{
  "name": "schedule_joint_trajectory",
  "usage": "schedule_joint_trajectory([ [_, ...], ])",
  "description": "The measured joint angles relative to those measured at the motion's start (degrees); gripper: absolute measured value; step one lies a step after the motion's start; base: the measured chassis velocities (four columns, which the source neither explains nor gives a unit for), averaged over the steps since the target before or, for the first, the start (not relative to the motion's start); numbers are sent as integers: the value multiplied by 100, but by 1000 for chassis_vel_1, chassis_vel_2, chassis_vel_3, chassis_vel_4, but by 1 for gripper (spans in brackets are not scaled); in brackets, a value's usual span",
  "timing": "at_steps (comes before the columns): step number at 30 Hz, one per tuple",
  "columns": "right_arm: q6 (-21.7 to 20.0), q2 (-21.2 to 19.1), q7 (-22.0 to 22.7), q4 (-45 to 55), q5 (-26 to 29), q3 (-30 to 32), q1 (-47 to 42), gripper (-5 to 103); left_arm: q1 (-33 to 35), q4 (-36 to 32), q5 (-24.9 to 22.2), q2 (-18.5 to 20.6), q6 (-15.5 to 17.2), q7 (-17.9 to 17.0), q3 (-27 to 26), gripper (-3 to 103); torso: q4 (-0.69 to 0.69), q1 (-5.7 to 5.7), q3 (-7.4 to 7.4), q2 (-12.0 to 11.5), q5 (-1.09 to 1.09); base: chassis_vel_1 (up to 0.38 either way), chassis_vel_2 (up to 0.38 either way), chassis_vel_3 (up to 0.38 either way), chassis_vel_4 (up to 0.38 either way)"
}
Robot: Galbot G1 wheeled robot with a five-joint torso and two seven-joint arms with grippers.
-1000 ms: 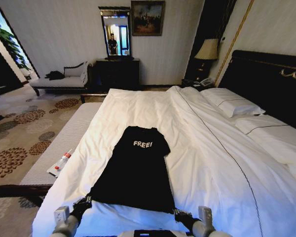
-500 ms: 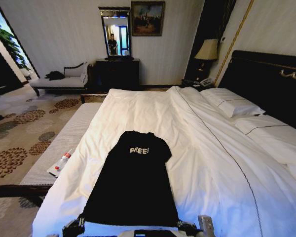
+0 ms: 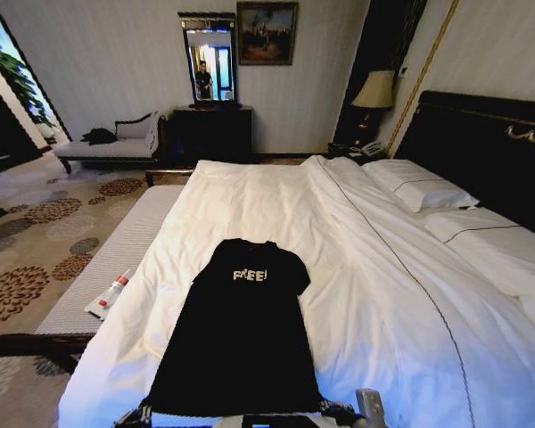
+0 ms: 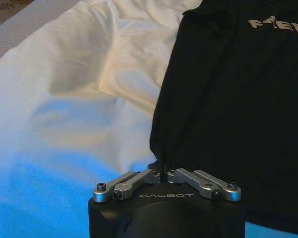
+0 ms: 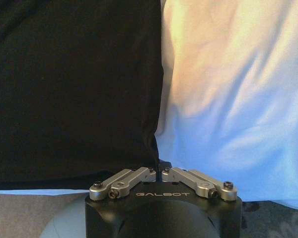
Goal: Fold the clothes on the bed.
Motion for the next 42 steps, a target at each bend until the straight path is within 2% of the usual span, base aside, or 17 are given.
schedule_joint_trajectory([
  [3,59,15,-54,20,9,-6,-11,-1,-182,18,113,16,58,-83,138,1,0,0,0,0,0,0,0,0,0],
  [5,72,23,-83,28,5,-13,-14,4,-238,52,233,25,68,-100,166,0,0,0,0,0,0,0,0,0,0],
  [7,87,40,-127,32,-48,-38,-12,15,-367,74,313,66,134,-152,217,11,0,0,0,0,-1,0,0,0,0],
  [9,91,51,-134,41,-62,-46,-12,20,-424,49,287,87,182,-187,242,11,0,0,0,0,0,0,0,0,0],
  [11,93,60,-139,67,-83,-44,-22,31,-531,-52,204,102,283,-230,296,22,-2,0,0,0,0,0,0,0,0],
  [13,93,54,-140,75,-98,-35,-34,31,-557,-74,201,99,314,-239,318,28,-1,0,0,0,-1,0,0,0,0],
  [17,97,2,-154,120,-171,48,-47,52,-556,-88,339,105,347,-249,372,49,-1,0,0,0,0,0,0,0,0],
  [19,105,-2,-160,127,-172,69,-22,58,-542,-105,347,106,343,-249,364,49,-1,0,0,0,0,0,0,0,0],
  [21,156,-2,-177,149,-167,114,58,64,-535,-157,348,96,325,-249,314,61,-1,0,0,0,0,0,0,0,0],
  [23,202,-5,-191,162,-167,147,115,69,-547,-191,349,87,301,-248,281,61,-1,0,0,0,0,0,0,0,0],
  [24,278,-35,-210,194,-139,196,194,75,-594,-246,350,74,270,-248,225,67,-1,0,0,0,0,0,0,0,0],
  [27,431,-222,-199,353,318,418,459,90,-850,-354,316,29,260,-245,135,83,0,0,0,0,1,0,0,0,0],
  [28,431,-222,-199,353,318,418,459,90,-850,-354,316,29,260,-245,135,83,0,0,0,0,1,0,0,0,0],
  [31,556,-456,-73,445,1090,760,937,98,-1413,-382,182,-10,373,-279,133,97,0,0,0,0,0,0,0,0,0],
  [33,560,-498,-24,445,1324,837,1078,100,-1596,-380,149,-13,406,-295,157,97,0,0,1,-1,-1,0,0,0,0],
  [37,564,-691,208,154,2559,1065,2089,100,-2784,-235,-217,124,586,-454,428,100,0,1,1,-1,0,0,0,0,0],
  [42,551,-756,291,-142,3026,1038,2709,100,-3524,-57,-584,342,722,-567,640,100,-2,2,1,-2,0,0,0,0,0],
])
